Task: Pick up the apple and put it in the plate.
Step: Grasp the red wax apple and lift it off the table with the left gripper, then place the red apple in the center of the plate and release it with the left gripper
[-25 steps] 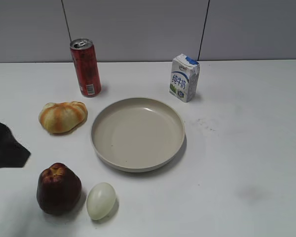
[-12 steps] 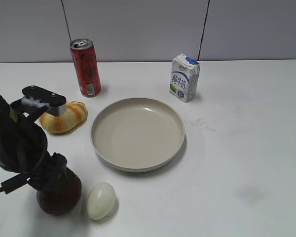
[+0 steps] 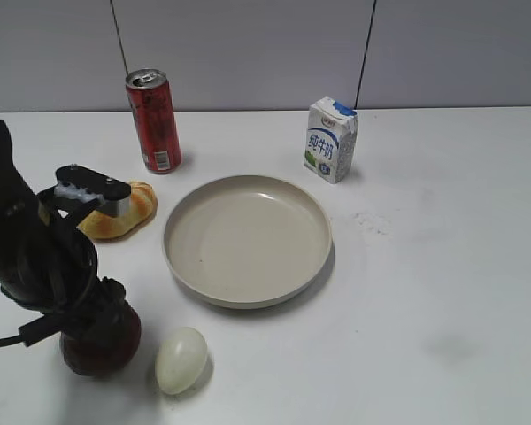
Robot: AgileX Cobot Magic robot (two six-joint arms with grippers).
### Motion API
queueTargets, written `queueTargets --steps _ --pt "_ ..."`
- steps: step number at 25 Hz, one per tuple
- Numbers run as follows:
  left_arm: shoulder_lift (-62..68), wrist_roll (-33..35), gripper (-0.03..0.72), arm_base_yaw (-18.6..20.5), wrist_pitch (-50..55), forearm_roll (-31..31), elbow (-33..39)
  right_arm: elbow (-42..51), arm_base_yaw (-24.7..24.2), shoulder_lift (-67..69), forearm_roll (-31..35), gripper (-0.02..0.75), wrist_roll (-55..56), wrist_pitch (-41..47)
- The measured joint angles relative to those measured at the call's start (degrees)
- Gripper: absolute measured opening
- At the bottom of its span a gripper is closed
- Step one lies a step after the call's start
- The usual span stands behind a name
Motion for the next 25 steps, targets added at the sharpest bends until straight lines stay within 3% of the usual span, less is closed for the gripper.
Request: queueTargets --steps 7,13,19,25 --pt "0.5 0.0 0.556 0.0 -2.8 -2.9 -17.3 0.0 0.0 0.0 0.0 0.571 0.0 0.0" --pt "13.0 0.0 0.556 -0.9 -4.0 -4.4 -27.6 0.0 0.0 0.0 0.0 0.571 0.0 0.0" --pt "23.2 0.0 0.556 -3.1 -3.9 -4.6 -32.9 0.0 0.0 0.0 0.0 0.571 0.0 0.0" --pt "26.7 0.2 0.575 -4.2 -4.0 -4.7 -33.4 0.0 0.0 0.0 0.0 0.571 0.0 0.0"
